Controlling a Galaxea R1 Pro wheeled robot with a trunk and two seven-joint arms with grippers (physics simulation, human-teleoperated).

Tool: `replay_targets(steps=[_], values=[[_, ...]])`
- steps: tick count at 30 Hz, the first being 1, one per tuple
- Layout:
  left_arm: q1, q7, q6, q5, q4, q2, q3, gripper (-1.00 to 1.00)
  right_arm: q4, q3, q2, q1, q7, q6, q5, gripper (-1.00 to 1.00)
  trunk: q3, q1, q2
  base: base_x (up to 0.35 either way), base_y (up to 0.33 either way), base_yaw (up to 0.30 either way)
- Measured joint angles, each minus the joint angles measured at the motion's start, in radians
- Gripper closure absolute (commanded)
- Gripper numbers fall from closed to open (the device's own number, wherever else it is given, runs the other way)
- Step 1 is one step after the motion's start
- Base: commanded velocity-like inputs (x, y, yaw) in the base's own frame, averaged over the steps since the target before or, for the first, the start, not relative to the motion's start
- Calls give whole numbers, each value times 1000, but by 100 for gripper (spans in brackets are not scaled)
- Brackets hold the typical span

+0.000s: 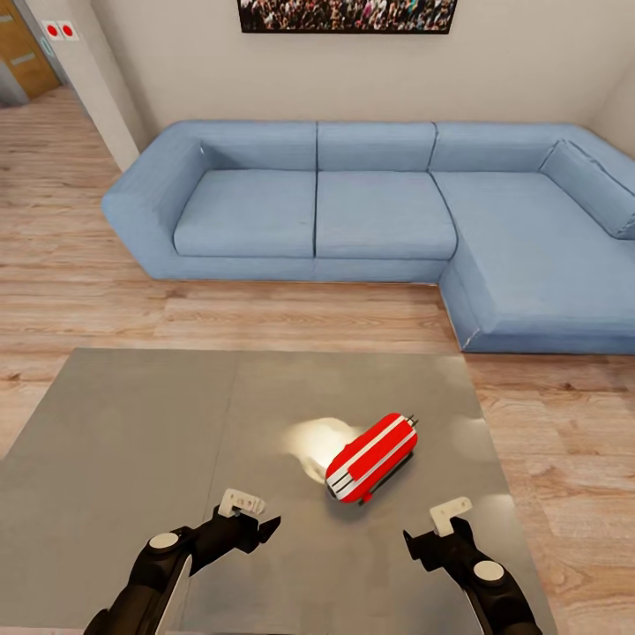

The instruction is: Turn on the radio receiver that's on the table in the living room.

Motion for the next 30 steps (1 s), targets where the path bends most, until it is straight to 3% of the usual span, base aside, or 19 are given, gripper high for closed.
replay_targets(steps=[30], values=[[0,0,0,0,0,0,0,-100,-5,-1,1,0,2,-4,-2,-100,-44,0,0,0,0,0]])
